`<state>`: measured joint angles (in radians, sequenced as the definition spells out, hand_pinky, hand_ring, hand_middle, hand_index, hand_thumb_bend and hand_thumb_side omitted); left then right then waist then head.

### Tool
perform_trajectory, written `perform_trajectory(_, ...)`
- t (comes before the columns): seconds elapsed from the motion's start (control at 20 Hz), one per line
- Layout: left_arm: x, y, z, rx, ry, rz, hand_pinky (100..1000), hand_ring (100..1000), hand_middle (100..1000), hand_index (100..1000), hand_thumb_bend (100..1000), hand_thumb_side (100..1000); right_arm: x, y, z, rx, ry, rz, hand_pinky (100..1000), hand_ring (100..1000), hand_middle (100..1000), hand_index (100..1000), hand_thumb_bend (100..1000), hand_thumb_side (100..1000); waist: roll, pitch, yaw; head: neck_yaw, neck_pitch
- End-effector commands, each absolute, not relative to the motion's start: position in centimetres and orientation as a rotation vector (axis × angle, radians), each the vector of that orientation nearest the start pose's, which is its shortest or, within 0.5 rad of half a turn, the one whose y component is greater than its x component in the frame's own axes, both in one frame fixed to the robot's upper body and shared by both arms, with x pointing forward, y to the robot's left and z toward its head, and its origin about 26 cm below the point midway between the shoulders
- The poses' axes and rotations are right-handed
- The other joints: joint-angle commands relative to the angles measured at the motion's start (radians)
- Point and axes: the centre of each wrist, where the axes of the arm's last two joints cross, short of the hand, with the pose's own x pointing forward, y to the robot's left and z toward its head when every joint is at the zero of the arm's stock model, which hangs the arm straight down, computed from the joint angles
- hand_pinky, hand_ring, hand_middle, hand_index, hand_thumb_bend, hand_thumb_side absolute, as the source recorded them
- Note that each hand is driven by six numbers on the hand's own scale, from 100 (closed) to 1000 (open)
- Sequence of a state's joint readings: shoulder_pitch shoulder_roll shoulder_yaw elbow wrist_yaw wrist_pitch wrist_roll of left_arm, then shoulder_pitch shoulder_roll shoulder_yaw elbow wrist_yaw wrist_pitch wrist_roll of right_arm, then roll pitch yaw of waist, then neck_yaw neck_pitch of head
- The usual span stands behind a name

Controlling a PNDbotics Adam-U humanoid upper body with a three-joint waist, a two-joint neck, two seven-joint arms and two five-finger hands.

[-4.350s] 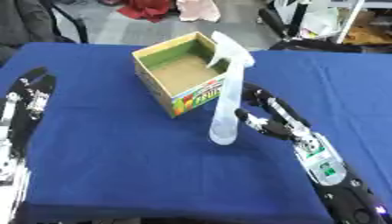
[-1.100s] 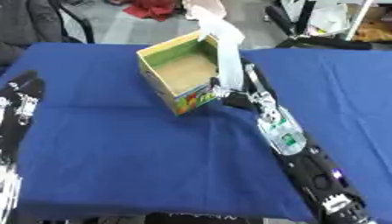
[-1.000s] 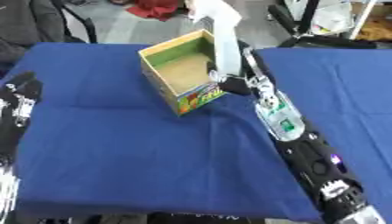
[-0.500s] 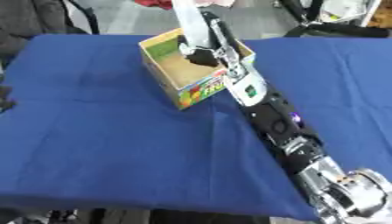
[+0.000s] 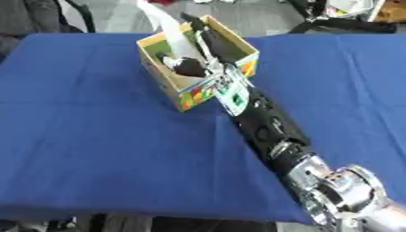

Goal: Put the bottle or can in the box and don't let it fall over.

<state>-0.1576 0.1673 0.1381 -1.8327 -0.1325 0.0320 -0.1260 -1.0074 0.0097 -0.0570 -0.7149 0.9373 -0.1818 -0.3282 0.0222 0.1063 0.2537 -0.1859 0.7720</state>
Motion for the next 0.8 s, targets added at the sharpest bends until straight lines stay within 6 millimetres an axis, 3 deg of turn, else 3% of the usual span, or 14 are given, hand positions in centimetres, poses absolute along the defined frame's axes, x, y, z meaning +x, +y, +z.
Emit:
perform_trajectory(0.05,30.1,29.4,12.4,0.265,-1.953,-0.289,855,891,901,882,581,817,49.0,-13.2,14.2,-0.885,-2.016,0.700,1000,989,928,1000,516,598,0.002,-0.013,-0.005,0.001,-0.002)
perform_trajectory(0.2,30.0,29.6,12.3,0.276,-1.946,-0.285,855,891,901,882,581,818,49.2,-14.9,14.3,-0.884,-2.004,0.610,1000,991,930,1000,497,613,-0.004,-0.018,-0.023,0.006,-0.002)
perform_trajectory(0.45,29.8,30.3,12.0,0.314,-1.923,-0.280,855,891,901,882,580,819,48.2,-18.6,14.0,-0.715,-2.025,0.457,1000,995,936,1000,487,637,-0.027,-0.033,-0.082,0.047,-0.002)
perform_trajectory(0.65,29.6,30.7,11.9,0.337,-1.908,-0.280,855,892,901,882,579,820,46.0,-22.1,13.1,-0.594,-2.039,0.324,1000,983,926,1000,469,644,-0.044,-0.044,-0.138,0.086,-0.002)
perform_trajectory(0.8,29.4,31.1,11.8,0.354,-1.897,-0.282,855,893,902,882,580,819,43.3,-24.0,12.5,-0.492,-2.082,0.267,970,935,886,1000,387,625,-0.057,-0.051,-0.179,0.118,-0.002)
